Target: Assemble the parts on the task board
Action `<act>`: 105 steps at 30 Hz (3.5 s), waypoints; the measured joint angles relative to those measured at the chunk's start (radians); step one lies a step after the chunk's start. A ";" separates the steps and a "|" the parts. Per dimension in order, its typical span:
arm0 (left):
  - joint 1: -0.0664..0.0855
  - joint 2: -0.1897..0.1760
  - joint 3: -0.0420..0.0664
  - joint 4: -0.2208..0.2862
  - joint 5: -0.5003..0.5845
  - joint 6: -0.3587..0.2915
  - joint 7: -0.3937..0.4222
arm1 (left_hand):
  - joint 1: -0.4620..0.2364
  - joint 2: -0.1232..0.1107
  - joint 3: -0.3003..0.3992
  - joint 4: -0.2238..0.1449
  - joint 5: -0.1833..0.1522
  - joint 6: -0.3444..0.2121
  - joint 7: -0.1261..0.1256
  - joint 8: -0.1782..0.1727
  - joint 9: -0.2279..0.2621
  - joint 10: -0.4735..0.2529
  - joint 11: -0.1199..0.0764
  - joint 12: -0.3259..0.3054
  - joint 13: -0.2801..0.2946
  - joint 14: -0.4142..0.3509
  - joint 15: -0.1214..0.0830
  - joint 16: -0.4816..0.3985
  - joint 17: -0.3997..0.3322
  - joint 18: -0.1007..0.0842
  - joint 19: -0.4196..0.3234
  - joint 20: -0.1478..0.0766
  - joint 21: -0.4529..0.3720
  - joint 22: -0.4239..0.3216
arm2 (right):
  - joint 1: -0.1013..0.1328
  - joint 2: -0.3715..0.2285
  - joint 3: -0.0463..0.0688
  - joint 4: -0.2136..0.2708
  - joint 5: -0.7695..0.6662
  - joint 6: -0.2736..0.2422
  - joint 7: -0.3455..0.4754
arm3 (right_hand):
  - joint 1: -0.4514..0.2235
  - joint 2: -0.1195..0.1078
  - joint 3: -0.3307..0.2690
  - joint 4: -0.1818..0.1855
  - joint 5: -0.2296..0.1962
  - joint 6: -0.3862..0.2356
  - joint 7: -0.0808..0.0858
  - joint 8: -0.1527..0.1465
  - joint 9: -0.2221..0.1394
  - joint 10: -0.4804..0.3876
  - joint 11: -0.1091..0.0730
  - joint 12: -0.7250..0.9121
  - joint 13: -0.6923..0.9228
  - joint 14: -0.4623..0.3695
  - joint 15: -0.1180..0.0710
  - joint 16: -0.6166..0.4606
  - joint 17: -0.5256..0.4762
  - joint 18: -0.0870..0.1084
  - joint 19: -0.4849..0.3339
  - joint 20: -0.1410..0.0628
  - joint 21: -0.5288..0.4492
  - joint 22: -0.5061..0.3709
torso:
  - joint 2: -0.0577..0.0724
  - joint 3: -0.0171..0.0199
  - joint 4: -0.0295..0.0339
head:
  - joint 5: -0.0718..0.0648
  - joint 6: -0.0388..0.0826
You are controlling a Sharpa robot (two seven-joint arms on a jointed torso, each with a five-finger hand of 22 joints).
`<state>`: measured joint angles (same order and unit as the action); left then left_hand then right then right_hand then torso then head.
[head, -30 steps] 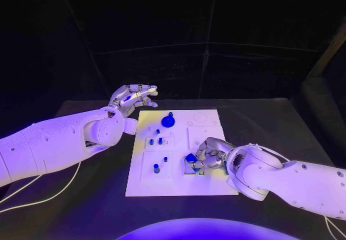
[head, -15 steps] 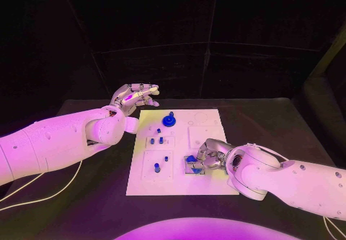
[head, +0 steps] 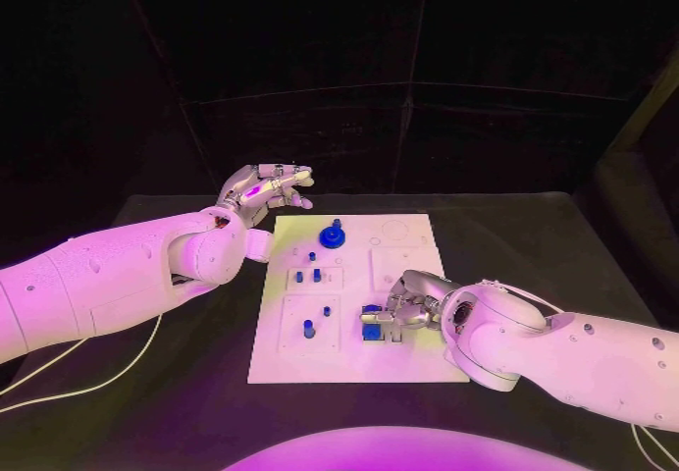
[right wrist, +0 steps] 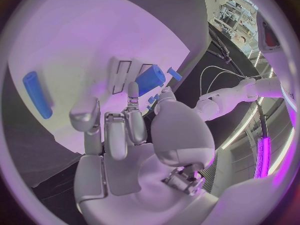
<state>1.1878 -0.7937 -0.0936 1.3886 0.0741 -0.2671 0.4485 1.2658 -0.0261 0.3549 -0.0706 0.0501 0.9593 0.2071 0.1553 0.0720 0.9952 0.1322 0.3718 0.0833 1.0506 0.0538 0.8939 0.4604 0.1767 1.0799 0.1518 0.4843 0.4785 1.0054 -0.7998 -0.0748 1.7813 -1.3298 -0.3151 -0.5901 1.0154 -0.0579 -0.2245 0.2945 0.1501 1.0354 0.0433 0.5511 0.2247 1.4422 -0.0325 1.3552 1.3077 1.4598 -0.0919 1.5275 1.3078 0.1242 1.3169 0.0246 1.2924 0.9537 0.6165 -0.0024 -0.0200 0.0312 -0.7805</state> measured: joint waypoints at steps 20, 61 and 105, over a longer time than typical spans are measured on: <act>0.000 -0.003 0.000 0.001 0.000 0.000 -0.009 | 0.010 0.010 0.012 -0.012 0.000 -0.004 -0.004 0.004 0.000 -0.007 0.000 0.004 -0.001 0.000 0.000 0.004 -0.005 0.000 0.000 0.000 0.000 0.000 | 0.000 -0.032 0.000 0.031 -0.020 0.004 0.017 | 0.162 0.022 0.065 -0.045 0.025 -0.034 0.005 0.030 0.023 -0.007 0.007 -0.010 0.000 0.004 0.004 -0.004 0.000 0.000 0.000 0.000 0.000 0.005 | -0.001 0.0009 -0.0006 | -0.003 0.000; 0.000 -0.016 0.000 0.006 0.000 0.000 -0.012 | 0.018 0.010 0.018 -0.018 0.000 -0.003 -0.004 0.004 0.000 -0.007 0.000 0.008 -0.002 -0.004 -0.004 0.004 -0.008 0.000 0.000 0.000 0.000 0.000 | 0.019 -0.273 0.002 0.093 0.277 -0.044 0.403 | 0.285 0.106 0.053 -0.116 0.057 -0.168 0.057 -0.057 -0.012 -0.008 0.047 -0.006 0.007 0.007 0.037 -0.019 0.000 0.000 -0.005 0.024 -0.008 -0.005 | -0.005 -0.0018 -0.0009 | -0.049 0.001; 0.000 -0.014 0.000 0.001 -0.001 0.004 -0.012 | 0.018 0.010 0.018 -0.018 0.000 -0.004 -0.004 0.008 0.000 -0.007 0.000 0.008 -0.002 -0.004 -0.003 0.008 -0.009 0.000 0.000 0.000 0.000 0.001 | -0.026 -0.264 -0.001 0.033 -0.092 0.041 0.113 | 0.281 0.102 -0.035 -0.125 0.051 -0.067 0.035 -0.095 -0.016 -0.011 0.029 -0.033 0.004 0.003 0.033 -0.019 -0.001 0.000 -0.003 0.022 -0.017 0.000 | -0.009 -0.0036 -0.0173 | -0.084 -0.002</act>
<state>1.1877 -0.8073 -0.0938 1.3899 0.0728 -0.2633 0.4366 1.2842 -0.0159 0.3726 -0.0883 0.0501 0.9557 0.2035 0.1630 0.0719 0.9881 0.1322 0.3793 0.0808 1.0471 0.0504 0.9015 0.4517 0.1767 1.0799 0.1518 0.4843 0.4798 0.9791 -1.0637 -0.0754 1.8142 -1.4223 -0.2746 -0.4770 1.2964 0.0440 -0.2591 0.1697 0.2009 0.9680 0.0787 0.4558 0.2083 1.4310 -0.0035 1.3226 1.3119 1.4631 -0.0591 1.5082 1.3073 0.1243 1.3140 0.0465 1.2750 0.9533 0.6079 -0.0060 -0.0373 -0.0529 -0.7822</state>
